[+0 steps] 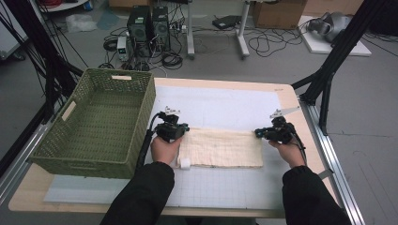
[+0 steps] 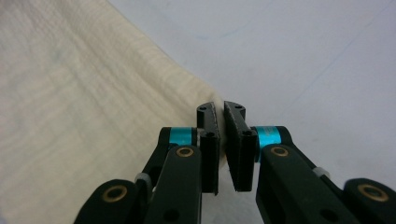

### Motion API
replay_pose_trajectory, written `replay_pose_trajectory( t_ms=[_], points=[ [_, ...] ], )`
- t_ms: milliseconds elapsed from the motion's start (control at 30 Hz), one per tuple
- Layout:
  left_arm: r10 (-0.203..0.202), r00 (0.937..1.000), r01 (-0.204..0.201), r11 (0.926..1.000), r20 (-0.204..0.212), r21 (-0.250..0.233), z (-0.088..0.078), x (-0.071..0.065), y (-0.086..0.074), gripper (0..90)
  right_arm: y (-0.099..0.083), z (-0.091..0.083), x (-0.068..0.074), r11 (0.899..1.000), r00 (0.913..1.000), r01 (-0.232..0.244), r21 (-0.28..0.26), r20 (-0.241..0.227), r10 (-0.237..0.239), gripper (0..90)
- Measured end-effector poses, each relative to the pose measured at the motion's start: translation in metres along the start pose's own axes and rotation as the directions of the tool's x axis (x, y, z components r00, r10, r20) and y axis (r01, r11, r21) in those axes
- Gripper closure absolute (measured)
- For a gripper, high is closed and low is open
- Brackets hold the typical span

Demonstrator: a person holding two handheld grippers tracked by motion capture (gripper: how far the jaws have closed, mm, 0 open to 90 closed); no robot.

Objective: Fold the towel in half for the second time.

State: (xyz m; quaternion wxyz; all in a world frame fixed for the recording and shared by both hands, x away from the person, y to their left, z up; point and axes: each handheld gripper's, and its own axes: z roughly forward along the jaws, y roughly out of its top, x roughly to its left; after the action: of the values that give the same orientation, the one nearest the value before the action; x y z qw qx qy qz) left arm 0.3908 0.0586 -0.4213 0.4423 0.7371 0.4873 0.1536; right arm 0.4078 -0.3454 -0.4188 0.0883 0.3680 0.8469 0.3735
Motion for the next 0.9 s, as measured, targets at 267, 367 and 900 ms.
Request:
replay_pose_trajectory(
  t_ms=[267,367,900],
  points=[
    [0.03,0.9996,-0.03,0.9993,-0.002,-0.02,-0.006,0.004,-0.002,85.8,-0.004,-0.006,0.002,0.998,0.9991,-0.014,-0.06,-0.041,0.012,84.8],
    [0.057,0.9984,-0.057,0.9981,0.002,-0.022,-0.009,0.003,-0.005,85.8,-0.009,-0.009,0.005,0.995,0.998,-0.022,-0.095,-0.06,0.017,84.8],
    [0.142,0.9883,-0.139,0.989,0.056,-0.049,-0.037,-0.015,-0.023,85.5,-0.034,-0.035,0.029,0.989,0.9911,0.018,-0.15,-0.128,-0.037,83.9]
  ],
)
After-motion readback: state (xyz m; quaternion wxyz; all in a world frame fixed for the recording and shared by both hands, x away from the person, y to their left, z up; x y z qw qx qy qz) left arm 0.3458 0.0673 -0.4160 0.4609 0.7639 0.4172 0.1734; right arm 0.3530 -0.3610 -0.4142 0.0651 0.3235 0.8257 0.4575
